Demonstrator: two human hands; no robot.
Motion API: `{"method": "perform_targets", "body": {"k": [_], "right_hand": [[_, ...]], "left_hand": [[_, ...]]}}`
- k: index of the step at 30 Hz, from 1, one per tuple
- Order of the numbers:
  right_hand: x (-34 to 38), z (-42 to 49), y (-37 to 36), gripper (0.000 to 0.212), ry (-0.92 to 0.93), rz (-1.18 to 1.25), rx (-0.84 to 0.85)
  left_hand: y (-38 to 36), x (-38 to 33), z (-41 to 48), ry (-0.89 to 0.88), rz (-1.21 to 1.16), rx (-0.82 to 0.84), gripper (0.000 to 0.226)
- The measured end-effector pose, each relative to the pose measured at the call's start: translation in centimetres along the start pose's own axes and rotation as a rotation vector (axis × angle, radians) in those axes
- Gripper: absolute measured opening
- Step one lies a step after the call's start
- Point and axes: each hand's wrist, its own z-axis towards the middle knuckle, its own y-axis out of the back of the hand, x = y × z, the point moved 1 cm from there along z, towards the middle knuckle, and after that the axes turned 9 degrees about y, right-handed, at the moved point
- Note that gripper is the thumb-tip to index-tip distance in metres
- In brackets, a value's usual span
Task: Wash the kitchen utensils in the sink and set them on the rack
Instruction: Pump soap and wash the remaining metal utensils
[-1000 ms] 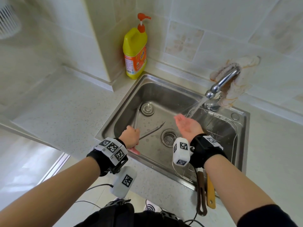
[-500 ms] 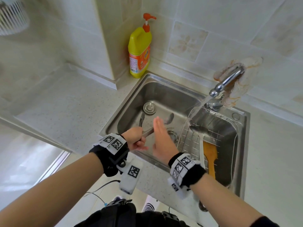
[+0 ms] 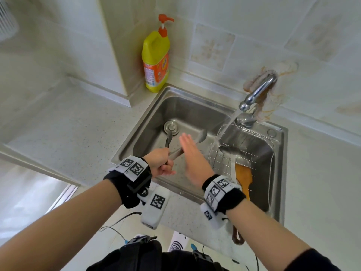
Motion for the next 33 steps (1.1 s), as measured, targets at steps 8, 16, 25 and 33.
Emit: {"method": "perform_targets", "body": {"k": [8, 16, 25, 33], "right_hand": [[2.8, -2.1, 0.4, 0.080, 0.083, -0.049, -0.026], [-4.5, -1.5, 5.8, 0.065, -0.465, 0.393, -0.234], [-5.7, 2.6, 6.3, 0.025, -0.870, 1.243, -0.331], [-7.4, 2.2, 8.3, 0.025, -0.987, 1.367, -0.457]], "left_hand": [[-2.5, -0.7, -0.2, -0.039, 0.054, 0.079, 0.035], [-5.8, -4.0, 0.9, -0.095, 0.074, 0.060, 0.032], [-9.2, -5.7, 1.5, -0.338, 0.677, -0.083, 0.034], [-9.1, -5.5, 2.0, -0.404, 0.605, -0.130, 0.035]]}}
